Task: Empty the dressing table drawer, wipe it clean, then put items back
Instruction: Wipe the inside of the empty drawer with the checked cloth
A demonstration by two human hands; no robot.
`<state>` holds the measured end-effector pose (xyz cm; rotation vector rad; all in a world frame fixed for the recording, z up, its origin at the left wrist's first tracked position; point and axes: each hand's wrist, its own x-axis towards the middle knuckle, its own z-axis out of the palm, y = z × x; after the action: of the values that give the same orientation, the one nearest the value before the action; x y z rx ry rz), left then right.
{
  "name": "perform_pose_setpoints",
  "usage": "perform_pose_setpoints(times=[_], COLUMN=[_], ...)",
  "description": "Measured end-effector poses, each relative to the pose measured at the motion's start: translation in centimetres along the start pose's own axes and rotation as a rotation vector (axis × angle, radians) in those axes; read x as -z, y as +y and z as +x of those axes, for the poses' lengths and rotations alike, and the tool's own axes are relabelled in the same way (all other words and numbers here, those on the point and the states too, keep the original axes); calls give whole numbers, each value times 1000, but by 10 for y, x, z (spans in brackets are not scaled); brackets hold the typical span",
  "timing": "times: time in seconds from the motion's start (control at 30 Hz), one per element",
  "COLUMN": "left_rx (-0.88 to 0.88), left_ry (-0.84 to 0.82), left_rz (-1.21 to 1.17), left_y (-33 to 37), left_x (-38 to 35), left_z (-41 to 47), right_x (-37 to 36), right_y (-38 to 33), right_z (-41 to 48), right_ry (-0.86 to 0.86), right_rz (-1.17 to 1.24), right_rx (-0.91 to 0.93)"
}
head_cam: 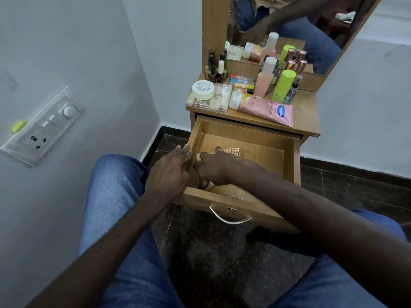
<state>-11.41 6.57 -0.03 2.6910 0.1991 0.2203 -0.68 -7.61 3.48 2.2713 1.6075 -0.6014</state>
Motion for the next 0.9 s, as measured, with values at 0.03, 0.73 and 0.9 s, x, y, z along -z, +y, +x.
perform_pose_setpoints(times=[0.03,0.73,0.9], left_rx=[3,37,51], left_ry=[0,15,23], left_rz=[1,-9,0], left_y=[0,3,4], left_x=[0,-4,-4], left_z=[0,1,-1], right_x=[-2,-33,-40], right_y=[2,2,6], right_z=[-3,60,66], right_ry=[-1,623,571], right_rz=[-36,400,356], right_rx=[0,-684,-651])
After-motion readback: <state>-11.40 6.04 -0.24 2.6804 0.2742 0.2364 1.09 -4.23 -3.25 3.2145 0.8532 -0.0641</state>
